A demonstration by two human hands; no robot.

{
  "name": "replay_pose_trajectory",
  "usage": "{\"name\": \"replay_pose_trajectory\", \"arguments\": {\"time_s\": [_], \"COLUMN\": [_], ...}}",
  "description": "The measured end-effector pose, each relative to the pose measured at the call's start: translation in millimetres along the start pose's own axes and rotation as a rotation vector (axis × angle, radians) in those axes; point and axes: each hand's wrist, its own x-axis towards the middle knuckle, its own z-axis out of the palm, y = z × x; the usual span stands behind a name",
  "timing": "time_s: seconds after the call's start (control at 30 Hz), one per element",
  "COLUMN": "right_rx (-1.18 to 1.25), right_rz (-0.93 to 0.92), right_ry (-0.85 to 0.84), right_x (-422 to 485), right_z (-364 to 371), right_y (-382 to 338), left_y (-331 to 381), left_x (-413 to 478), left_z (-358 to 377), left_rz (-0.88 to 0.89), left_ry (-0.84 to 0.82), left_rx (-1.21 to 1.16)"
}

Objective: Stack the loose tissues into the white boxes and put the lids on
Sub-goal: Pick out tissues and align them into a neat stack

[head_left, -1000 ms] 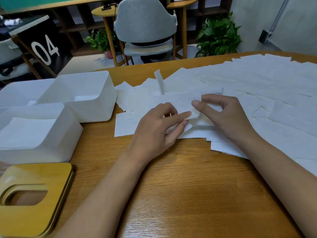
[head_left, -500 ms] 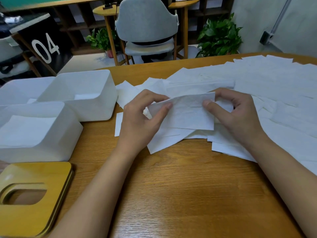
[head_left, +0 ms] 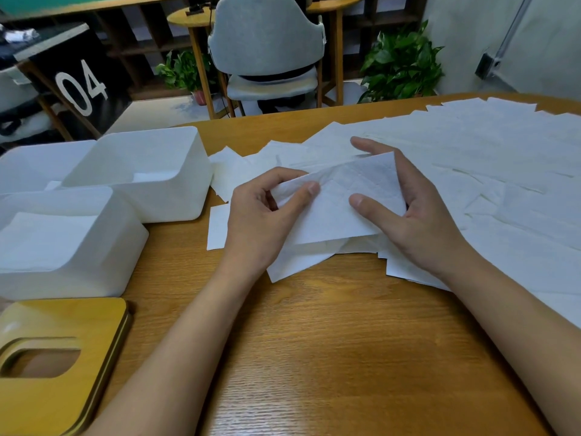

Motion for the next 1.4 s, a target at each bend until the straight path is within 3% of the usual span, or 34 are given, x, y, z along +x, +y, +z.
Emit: {"name": "replay_pose_trajectory", "arguments": {"time_s": [0.33,0.6,0.67,0.8,0.97,1.2,1.4], "right_rx": [-0.164,-0.024,0.036,0.287,0.214,0.087,0.04], "right_rz": [-0.138,-0.255,-0.234,-0.127,-0.08,0.032,0.074], "right_ry": [0.012,0.151,0.216,0.188,0.088,-0.068,0.128], "right_x": [-0.9,2.5,4.9,9.4,8.6,2.5,6.7], "right_z": [3.9,-2.0,-8.6,-13.6,-14.0,-15.4,-20.2], "right_y": [-3.5,-7.9,-6.8,-1.1,-3.3,-6.7,2.8], "left_y": [1.6,-3.0,-1.0,4.6,-1.4,-10.4,-7.5], "left_x": [1.0,1.8,2.5,-0.1,1.6,5.8,3.7], "left_z": [-0.5,-0.8,-2.4,-1.9,-3.5,-3.0,-10.6], "left_rz": [0.026,0.07,0.024,-0.026,-0.07,-0.041,-0.047], "left_ry": [0.052,0.143,0.046,-0.154,-0.166,-0.06,-0.099], "left_rx": [-0.016,0.162,0.118,-0.086,-0.079,0.053,0.345]}}
